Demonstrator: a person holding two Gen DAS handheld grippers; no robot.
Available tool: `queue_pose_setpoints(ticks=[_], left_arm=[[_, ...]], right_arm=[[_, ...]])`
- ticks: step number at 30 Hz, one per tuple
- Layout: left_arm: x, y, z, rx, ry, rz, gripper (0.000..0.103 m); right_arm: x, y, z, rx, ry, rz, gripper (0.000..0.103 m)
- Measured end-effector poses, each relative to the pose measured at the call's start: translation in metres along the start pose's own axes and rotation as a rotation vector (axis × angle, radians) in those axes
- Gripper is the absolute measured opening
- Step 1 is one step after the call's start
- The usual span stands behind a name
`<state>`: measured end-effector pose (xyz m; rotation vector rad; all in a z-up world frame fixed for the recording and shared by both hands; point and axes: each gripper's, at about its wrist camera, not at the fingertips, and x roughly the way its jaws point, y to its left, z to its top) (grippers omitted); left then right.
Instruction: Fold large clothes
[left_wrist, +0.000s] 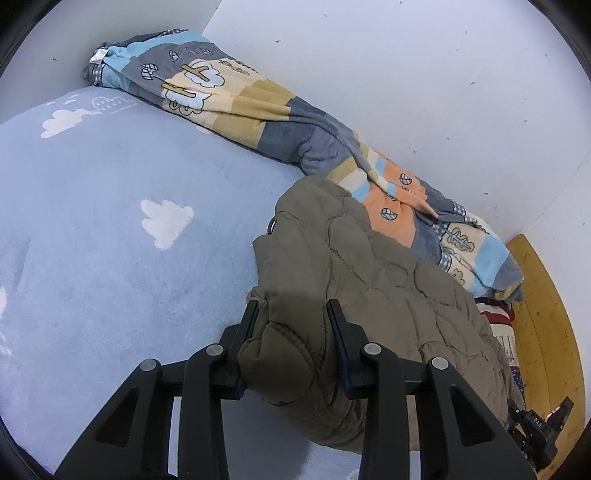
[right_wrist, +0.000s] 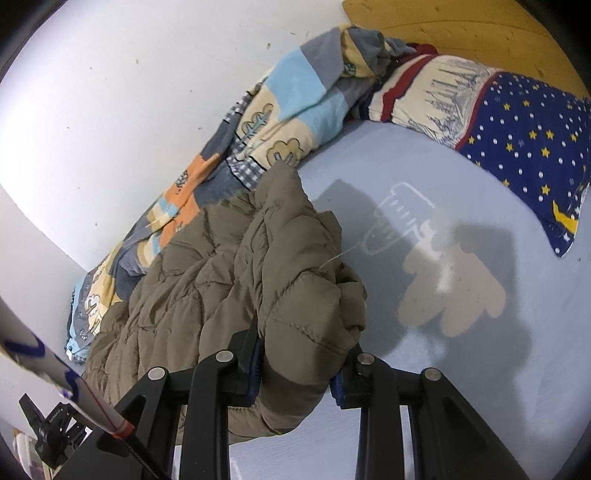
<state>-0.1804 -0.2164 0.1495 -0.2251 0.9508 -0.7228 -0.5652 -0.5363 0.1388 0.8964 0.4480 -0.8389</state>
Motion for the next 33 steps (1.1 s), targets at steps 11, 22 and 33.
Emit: queue_pose_setpoints(ticks=[11,22,33], left_arm=[[-0.043,0.000,-0.005,-0.001,-0.024,-0.011,0.034],[-0.099,0.014,-0.031,-0.023,-0.049,-0.031,0.034],[-0.125,0.041,-0.097,-0.075,-0.021,0.011,0.034]], right_arm=[[-0.039,0.011,0.000,-0.007,-0.020,0.071,0.031],[-0.092,0.013,-0.016,-0.016,-0.037,0.135,0.031],[-0.130,-0.029,-0.074,0.031,0.008,0.123,0.031]])
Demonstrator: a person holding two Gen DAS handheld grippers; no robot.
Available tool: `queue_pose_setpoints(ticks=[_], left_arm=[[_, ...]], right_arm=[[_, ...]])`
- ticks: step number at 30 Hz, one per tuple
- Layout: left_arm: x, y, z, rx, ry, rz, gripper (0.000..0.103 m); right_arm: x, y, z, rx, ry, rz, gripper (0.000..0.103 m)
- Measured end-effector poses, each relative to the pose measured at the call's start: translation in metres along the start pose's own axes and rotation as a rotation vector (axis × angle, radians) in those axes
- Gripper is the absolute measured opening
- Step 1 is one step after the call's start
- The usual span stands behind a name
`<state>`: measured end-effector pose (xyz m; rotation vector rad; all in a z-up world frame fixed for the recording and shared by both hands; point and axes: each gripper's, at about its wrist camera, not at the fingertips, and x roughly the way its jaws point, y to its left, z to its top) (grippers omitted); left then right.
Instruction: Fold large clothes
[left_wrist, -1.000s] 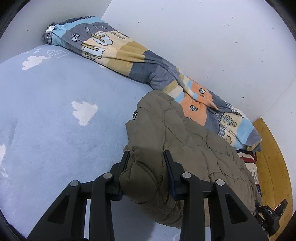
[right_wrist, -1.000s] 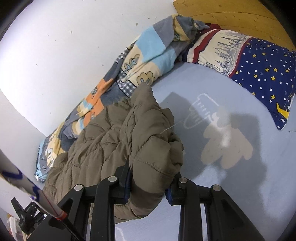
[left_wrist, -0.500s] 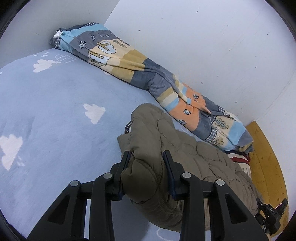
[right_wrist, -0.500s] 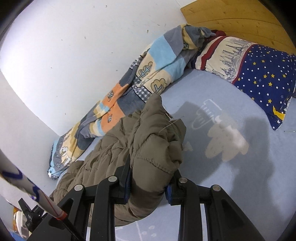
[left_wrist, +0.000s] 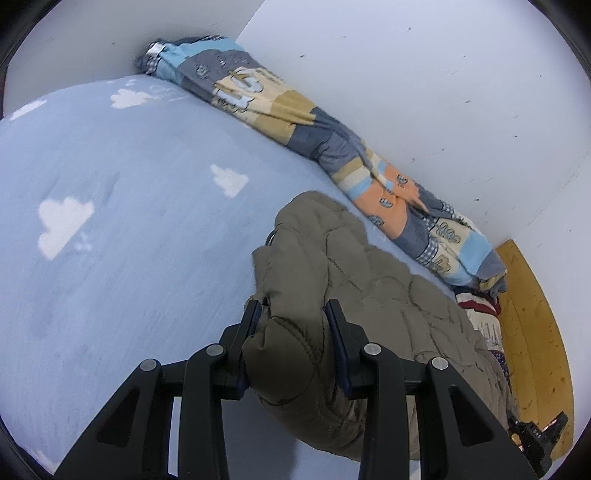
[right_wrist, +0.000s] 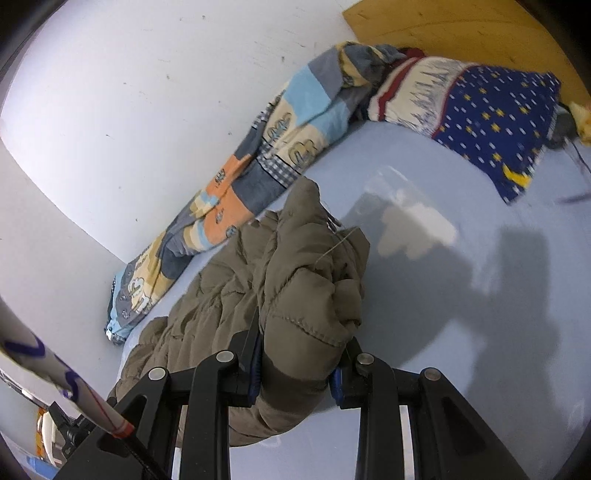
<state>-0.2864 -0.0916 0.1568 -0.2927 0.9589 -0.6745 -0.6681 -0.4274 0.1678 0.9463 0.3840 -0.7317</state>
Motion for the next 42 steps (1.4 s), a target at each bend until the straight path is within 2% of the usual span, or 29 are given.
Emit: queue_pose_setpoints(ticks=[9,13,15,17,18,20,26,31,35,42], left_arm=[[0.017,0.032,-0.039,-0.056,0.035,0.057,0.038],[0.021,0.038,-0.048,-0.054,0.026,0.096,0.047],[0.021,0.040,-0.051,-0.062,0.020,0.133,0.054],[0.020,0.044,-0.055,-0.080,0.016,0.164,0.065],[0.018,0.047,-0.056,-0.098,0.015,0.174,0.067],[0.013,0.051,-0.056,-0.129,0.015,0.174,0.068],[-0.014,0.046,-0.056,-0.110,-0.055,0.210,0.068],[-0.031,0.032,-0.059,-0.024,-0.100,0.228,0.068],[-0.039,0.011,-0.068,0.068,-0.110,0.215,0.068],[-0.052,-0.047,-0.096,0.284,-0.114,0.156,0.068]], right_arm=[[0.020,-0.054,-0.046,0.077,0.114,-0.096,0.031],[0.031,-0.070,-0.057,0.117,0.150,-0.125,0.032],[0.034,-0.075,-0.060,0.129,0.164,-0.140,0.037],[0.036,-0.080,-0.061,0.161,0.176,-0.141,0.045],[0.035,-0.084,-0.063,0.184,0.183,-0.139,0.049],[0.032,-0.090,-0.064,0.218,0.187,-0.139,0.055],[-0.005,-0.100,-0.068,0.299,0.131,-0.122,0.058],[-0.034,-0.099,-0.066,0.283,0.043,-0.169,0.058],[-0.043,-0.082,-0.061,0.195,0.004,-0.178,0.058],[-0.039,-0.016,-0.076,-0.016,-0.012,-0.111,0.058]])
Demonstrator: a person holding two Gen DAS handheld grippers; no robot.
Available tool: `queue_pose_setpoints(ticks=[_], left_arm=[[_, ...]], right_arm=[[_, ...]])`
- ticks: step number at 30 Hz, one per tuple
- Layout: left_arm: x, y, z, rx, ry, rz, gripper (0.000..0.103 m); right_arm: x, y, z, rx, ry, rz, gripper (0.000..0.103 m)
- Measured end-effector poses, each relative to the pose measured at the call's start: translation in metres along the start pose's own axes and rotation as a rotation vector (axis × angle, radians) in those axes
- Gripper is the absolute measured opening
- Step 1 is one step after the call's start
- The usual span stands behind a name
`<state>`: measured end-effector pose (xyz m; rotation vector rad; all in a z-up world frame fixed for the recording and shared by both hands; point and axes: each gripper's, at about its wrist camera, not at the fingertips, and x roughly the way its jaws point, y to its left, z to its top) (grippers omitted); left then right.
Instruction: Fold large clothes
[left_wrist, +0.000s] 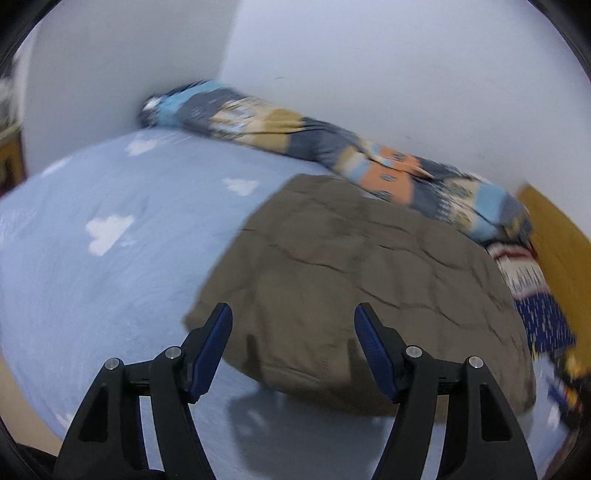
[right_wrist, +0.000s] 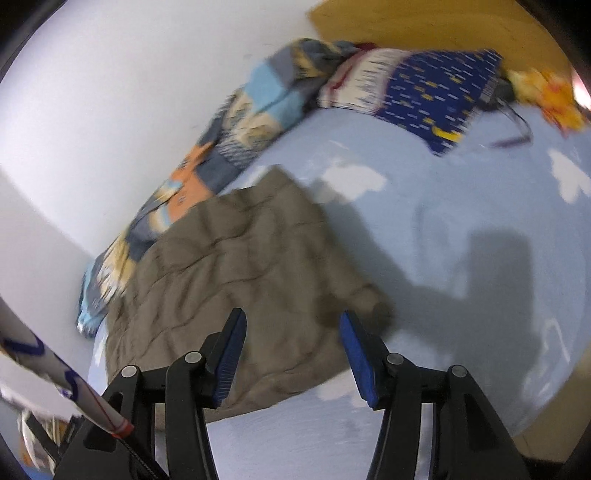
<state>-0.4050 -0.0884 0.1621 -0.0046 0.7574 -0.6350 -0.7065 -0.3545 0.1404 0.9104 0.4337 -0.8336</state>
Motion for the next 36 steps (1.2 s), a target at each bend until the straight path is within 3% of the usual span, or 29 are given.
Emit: queue_pose_setpoints(ticks=[3,9,16,23,28,32,36], left_arm=[[-0.019,-0.028,-0.004,0.112,-0.037,-0.026,0.068],[-0.046,-0.065,-0.005,0.236,-0.066,-0.088,0.068],[-0.043,-0.084,0.002,0.272,-0.043,-0.110,0.068],[-0.010,-0.101,-0.002,0.291,0.014,-0.134,0.068],[0.028,-0.112,-0.011,0.396,0.013,-0.099,0.068],[0.077,-0.110,-0.021,0.395,0.044,-0.050,0.068],[0.103,-0.110,-0.032,0.389,0.077,-0.036,0.072]], right_arm=[[-0.002,0.030,-0.010,-0.118,-0.021,0.029,0.058],[0.000,0.068,-0.030,-0.235,-0.011,0.112,0.058],[-0.005,0.070,-0.040,-0.299,-0.044,0.110,0.058],[0.006,0.067,-0.033,-0.302,-0.015,0.075,0.058],[0.039,0.078,-0.036,-0.443,-0.060,0.053,0.058],[0.069,0.090,-0.036,-0.433,-0.030,0.088,0.058],[0.108,0.098,-0.042,-0.493,0.064,0.017,0.060]])
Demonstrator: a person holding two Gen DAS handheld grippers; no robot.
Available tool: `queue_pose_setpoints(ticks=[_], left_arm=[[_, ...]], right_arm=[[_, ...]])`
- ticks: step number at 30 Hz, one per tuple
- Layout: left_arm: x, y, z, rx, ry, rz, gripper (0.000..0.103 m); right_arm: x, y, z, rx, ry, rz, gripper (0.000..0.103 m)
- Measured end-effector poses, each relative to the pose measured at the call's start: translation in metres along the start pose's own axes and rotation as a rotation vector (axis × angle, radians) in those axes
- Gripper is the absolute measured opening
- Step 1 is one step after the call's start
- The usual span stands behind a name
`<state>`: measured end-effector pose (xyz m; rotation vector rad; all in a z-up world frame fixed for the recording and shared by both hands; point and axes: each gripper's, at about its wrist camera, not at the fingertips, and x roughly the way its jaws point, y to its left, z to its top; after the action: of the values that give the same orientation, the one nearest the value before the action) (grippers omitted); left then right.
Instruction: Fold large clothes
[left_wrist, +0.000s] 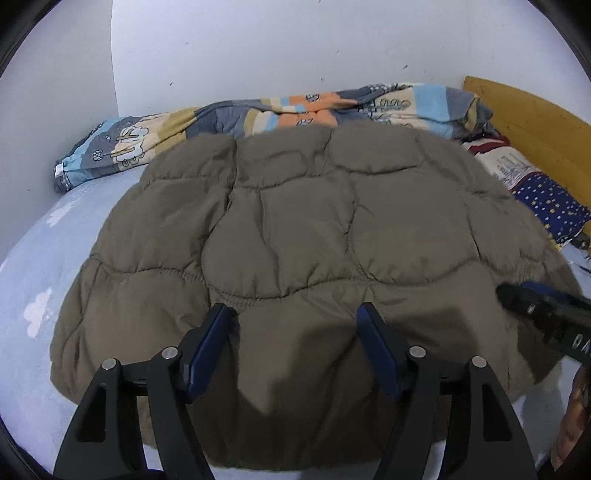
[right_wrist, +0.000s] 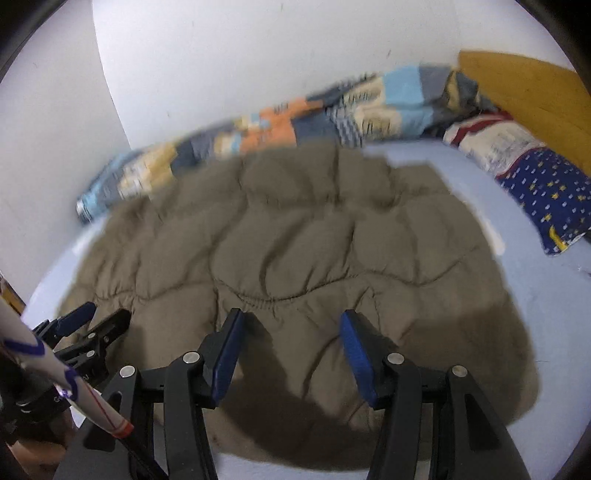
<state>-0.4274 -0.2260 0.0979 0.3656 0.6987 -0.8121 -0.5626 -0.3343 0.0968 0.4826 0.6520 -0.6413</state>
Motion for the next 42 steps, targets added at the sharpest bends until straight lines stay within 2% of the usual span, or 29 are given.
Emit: queue_pose_setpoints(ticks=[3,8,12,17,19,23,25,27,30,33,35,37,39,42], left_arm=[[0.007,-0.004,0.004,0.001,0.023,0.023,0.072],[0.005,-0.004,0.003,-0.006,0.037,0.030,0.072],[-0.011,0.007,0.014,-0.059,0.023,-0.007,0.072],[-0.034,0.031,0.060,-0.076,-0.113,0.070,0.072],[-0.028,0.041,0.083,-0.081,-0.124,0.106,0.072],[0.015,0.062,0.115,-0.072,-0.035,0.161,0.072],[0.035,0.073,0.118,-0.098,0.012,0.173,0.072],[0.062,0.089,0.117,-0.123,0.102,0.195,0.072],[0.088,0.105,0.111,-0.153,0.200,0.222,0.072],[0.100,0.107,0.106,-0.150,0.237,0.219,0.072],[0.101,0.100,0.107,-0.118,0.226,0.248,0.072],[0.096,0.095,0.109,-0.123,0.195,0.262,0.072],[0.083,0.087,0.114,-0.143,0.139,0.212,0.072],[0.060,0.071,0.121,-0.119,0.048,0.194,0.072]], right_arm=[[0.018,0.000,-0.003,0.001,0.069,-0.026,0.061],[0.024,0.005,-0.004,-0.028,0.083,-0.050,0.062],[0.016,0.003,0.000,-0.012,0.073,-0.045,0.062],[-0.026,0.000,0.016,0.050,-0.072,-0.008,0.063],[-0.037,0.000,0.032,0.051,-0.127,-0.009,0.063],[-0.026,-0.007,0.075,0.050,-0.125,-0.020,0.063],[-0.009,-0.012,0.095,0.044,-0.090,-0.009,0.063],[0.012,-0.018,0.110,0.044,-0.072,-0.008,0.063],[0.056,-0.027,0.126,0.065,0.011,-0.029,0.063],[0.092,-0.032,0.126,0.065,0.106,-0.053,0.063],[0.110,-0.032,0.122,0.071,0.171,-0.047,0.068],[0.117,-0.031,0.121,0.062,0.184,-0.057,0.069],[0.113,-0.029,0.123,0.053,0.169,-0.067,0.069],[0.091,-0.021,0.126,0.023,0.112,-0.093,0.069]])
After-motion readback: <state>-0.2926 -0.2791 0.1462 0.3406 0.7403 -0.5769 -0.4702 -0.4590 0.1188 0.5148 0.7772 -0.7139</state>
